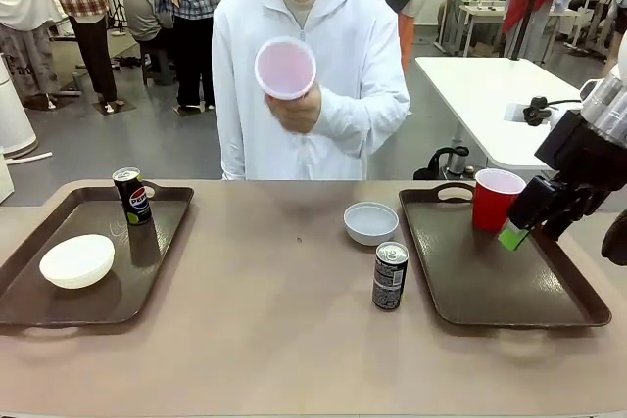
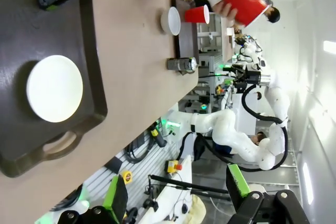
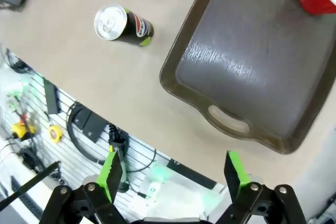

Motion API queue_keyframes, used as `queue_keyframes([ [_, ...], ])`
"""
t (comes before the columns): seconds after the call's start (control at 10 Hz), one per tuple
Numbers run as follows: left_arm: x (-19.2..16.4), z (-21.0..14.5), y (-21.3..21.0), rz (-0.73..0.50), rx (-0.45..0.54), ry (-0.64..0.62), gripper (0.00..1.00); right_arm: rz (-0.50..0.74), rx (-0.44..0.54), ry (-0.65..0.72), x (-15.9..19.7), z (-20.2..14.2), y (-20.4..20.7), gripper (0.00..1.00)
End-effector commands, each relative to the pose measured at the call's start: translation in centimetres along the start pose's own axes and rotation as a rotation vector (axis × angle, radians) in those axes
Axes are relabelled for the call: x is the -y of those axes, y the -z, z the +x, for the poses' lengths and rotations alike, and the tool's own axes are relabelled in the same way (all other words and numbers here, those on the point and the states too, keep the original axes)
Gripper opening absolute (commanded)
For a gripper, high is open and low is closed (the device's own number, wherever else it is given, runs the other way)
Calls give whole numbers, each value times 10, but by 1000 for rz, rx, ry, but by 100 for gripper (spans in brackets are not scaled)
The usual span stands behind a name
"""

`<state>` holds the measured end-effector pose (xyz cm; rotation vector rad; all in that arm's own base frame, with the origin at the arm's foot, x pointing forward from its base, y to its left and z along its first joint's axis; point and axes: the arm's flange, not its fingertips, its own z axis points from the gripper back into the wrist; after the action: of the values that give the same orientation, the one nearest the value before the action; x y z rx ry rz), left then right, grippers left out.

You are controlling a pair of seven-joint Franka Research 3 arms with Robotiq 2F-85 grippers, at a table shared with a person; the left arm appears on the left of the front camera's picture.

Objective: Prepare tableware on both trays.
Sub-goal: Pick up a Picnic Bowl from the table and place it on a Handle tray.

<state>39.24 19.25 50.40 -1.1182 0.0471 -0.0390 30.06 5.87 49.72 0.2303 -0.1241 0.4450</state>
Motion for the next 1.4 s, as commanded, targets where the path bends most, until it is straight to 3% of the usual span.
queue_keyframes([
  [0.0,4,1,-3,-13,6,-8,100,-1,9,19,-3,-8,-9,100],
  [0.5,4,1,-3,-13,6,-8,100,-3,17,1,-3,-5,-9,100],
  [1.0,4,1,-3,-13,6,-8,100,-132,-7,-74,-45,99,31,100],
  [1.3,4,1,-3,-13,6,-8,100,-259,34,-6,-59,166,62,100],
])
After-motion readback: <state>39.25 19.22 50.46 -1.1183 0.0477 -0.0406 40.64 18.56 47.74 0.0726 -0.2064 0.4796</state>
